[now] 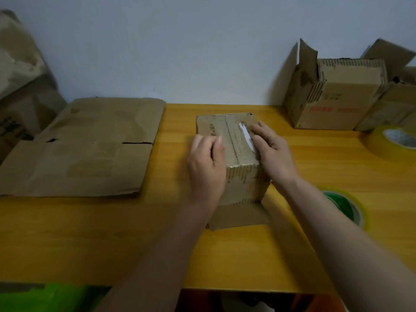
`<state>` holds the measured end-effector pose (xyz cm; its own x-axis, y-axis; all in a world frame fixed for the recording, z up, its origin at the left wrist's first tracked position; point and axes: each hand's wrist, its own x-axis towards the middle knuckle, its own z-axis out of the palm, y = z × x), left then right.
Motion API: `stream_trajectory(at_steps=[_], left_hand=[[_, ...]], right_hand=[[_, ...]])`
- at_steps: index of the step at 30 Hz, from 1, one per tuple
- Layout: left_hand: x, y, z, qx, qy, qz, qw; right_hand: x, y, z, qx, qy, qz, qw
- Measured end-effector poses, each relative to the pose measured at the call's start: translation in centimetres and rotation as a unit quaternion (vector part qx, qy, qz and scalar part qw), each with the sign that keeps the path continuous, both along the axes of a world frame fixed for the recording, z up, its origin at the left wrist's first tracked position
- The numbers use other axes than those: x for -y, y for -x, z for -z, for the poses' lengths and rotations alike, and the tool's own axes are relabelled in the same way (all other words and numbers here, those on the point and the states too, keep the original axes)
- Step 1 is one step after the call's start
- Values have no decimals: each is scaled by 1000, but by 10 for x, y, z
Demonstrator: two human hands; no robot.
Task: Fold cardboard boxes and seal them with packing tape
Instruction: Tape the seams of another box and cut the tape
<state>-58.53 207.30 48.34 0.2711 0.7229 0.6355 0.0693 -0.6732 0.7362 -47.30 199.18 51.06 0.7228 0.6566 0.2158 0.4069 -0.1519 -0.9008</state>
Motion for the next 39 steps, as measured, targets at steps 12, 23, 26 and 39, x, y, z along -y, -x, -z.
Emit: stream_trajectory(at_steps=[12,23,26,39], left_hand=[[-31,6,29,22,-120,68,990],[-27,41,-10,-182,-164,-40,969],[22,4,-42,-380,-144,-1,914],[11,22,-64,-451,-127,79,880]], right_hand=[[9,-4,42,174,-83,-80,978],[58,-31,8,167,231,-22,958],[51,-46,19,232,529,-37,815],[56,-85,1,119,220,102,963]])
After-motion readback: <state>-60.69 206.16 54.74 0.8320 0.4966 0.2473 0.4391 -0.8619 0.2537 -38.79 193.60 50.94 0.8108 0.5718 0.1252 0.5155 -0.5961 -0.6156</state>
